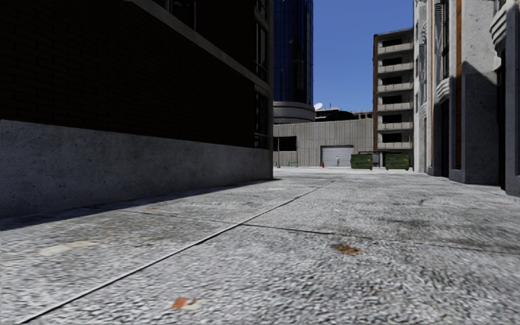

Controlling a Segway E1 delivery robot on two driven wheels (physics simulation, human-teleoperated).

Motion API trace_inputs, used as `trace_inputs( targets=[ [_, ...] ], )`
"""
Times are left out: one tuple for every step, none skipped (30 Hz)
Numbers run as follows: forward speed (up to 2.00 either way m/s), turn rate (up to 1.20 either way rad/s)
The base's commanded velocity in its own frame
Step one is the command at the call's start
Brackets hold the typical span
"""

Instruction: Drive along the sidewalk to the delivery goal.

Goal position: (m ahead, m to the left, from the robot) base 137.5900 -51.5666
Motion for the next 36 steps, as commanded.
trace_inputs(
  targets=[
    [2.0,-0.14],
    [2.0,-0.14],
    [2.0,-0.27],
    [2.0,-0.33],
    [2.0,-0.34],
    [2.0,-0.34],
    [2.0,-0.35],
    [2.0,-0.35],
    [2.0,-0.35],
    [2.0,-0.35],
    [2.0,-0.35],
    [2.0,-0.35],
    [2.0,-0.35],
    [2.0,-0.35],
    [2.0,-0.35],
    [2.0,-0.35],
    [2.0,-0.35],
    [2.0,-0.28],
    [2.0,-0.28],
    [2.0,-0.18],
    [2.0,-0.08],
    [2.0,-0.01],
    [2.0,0.0],
    [2.0,0.0],
    [2.0,0.0],
    [2.0,0.0],
    [2.0,0.0],
    [2.0,0.0],
    [2.0,0.0],
    [2.0,0.0],
    [2.0,0.0],
    [2.0,0.0],
    [2.0,0.0],
    [2.0,0.0],
    [2.0,0.0],
    [2.0,0.0]
  ],
)
